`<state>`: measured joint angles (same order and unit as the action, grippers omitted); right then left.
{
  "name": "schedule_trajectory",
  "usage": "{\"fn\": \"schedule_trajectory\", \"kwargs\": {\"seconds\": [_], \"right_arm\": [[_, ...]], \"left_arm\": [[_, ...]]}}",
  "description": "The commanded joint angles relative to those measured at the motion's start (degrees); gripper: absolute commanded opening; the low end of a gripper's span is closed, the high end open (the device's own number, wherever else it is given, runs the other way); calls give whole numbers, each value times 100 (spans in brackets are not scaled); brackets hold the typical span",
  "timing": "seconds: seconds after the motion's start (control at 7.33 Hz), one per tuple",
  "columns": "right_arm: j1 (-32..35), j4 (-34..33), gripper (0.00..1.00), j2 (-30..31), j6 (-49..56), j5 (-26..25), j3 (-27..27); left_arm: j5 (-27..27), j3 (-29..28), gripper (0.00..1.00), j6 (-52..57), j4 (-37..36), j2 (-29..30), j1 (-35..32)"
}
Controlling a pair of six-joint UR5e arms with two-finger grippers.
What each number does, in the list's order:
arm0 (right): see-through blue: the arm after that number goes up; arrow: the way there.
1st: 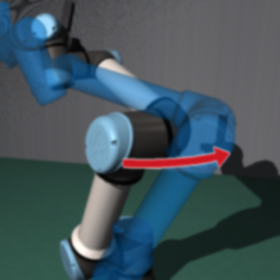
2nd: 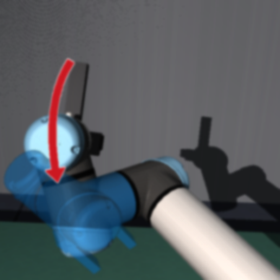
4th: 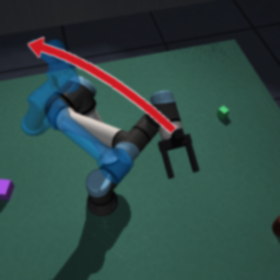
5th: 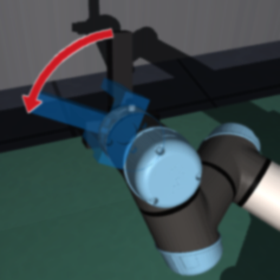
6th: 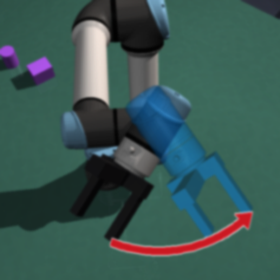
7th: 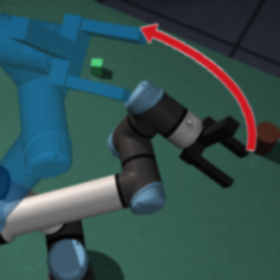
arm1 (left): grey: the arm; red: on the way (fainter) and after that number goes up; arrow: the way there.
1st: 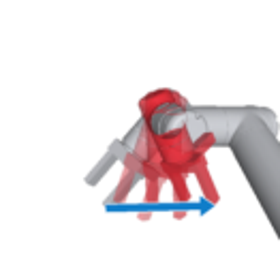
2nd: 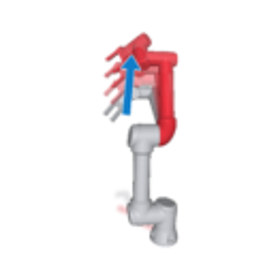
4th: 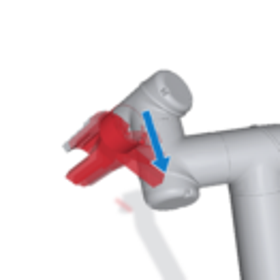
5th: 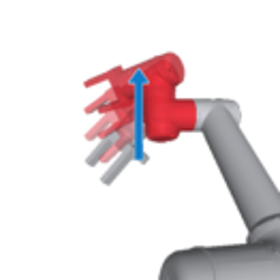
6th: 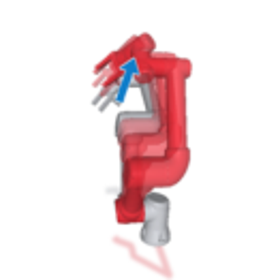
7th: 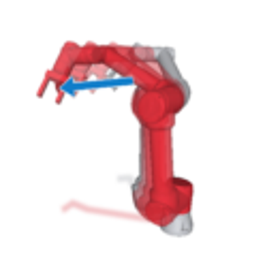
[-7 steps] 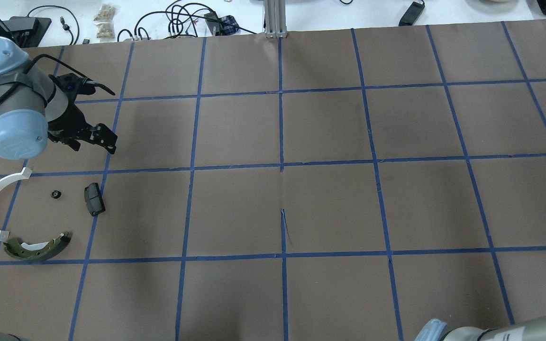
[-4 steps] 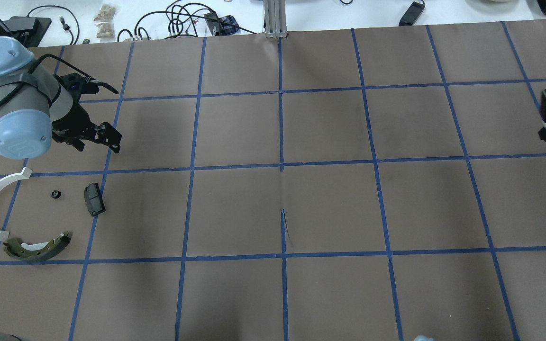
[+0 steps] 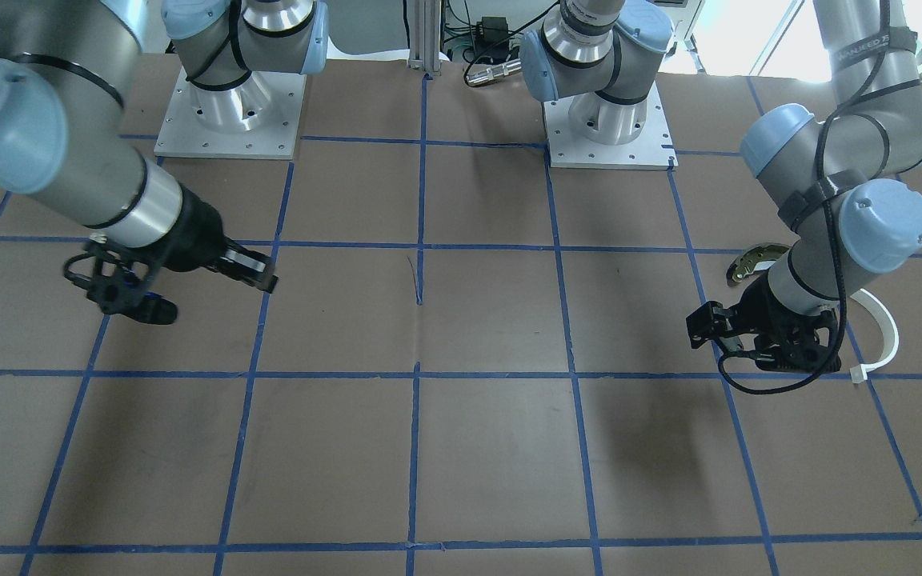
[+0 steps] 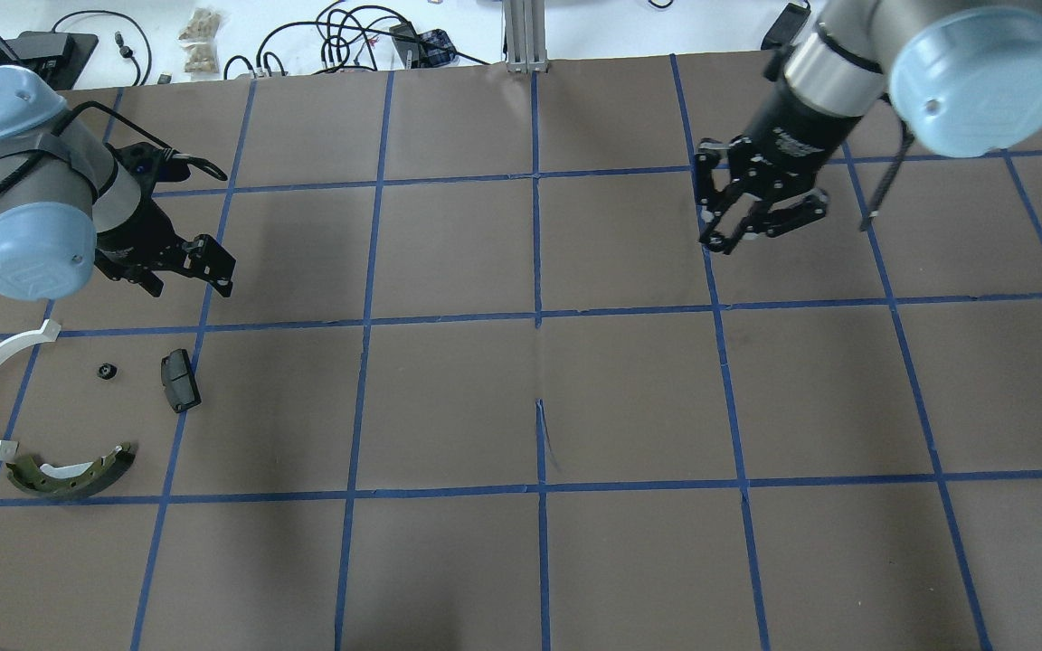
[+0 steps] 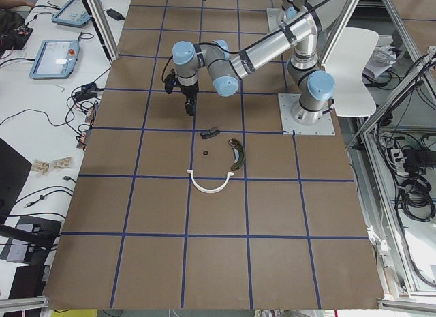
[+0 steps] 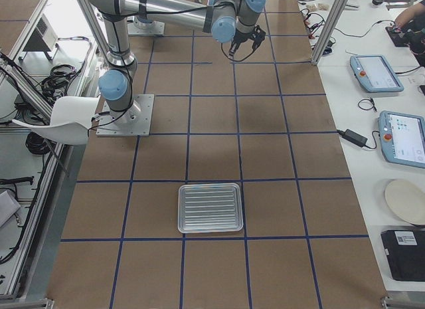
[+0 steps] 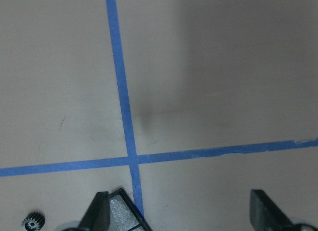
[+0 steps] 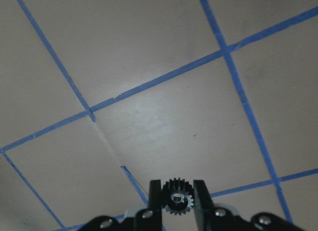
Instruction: Place bearing gear from tray to pile
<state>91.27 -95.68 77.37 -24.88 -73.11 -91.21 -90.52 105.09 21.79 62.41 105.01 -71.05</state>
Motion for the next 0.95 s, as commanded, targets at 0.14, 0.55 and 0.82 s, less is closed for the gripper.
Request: {"fn": "schedule_trajectory", "kwargs": {"seconds": [0.14,0.55,0.82], "right_arm": [[1434,-1932,0,-1230,-1394,-27,-2],[1578,-2183,31,-1497,-1467,-45,-11],[1586,-2174,88,-1462,-1484,-307,-3]], "left_arm": [[7,38,100,-35,25,11,-6],[60,-6,100,-245,8,125,-101],[-19,-15,100,-499,-62,99,-417]]}}
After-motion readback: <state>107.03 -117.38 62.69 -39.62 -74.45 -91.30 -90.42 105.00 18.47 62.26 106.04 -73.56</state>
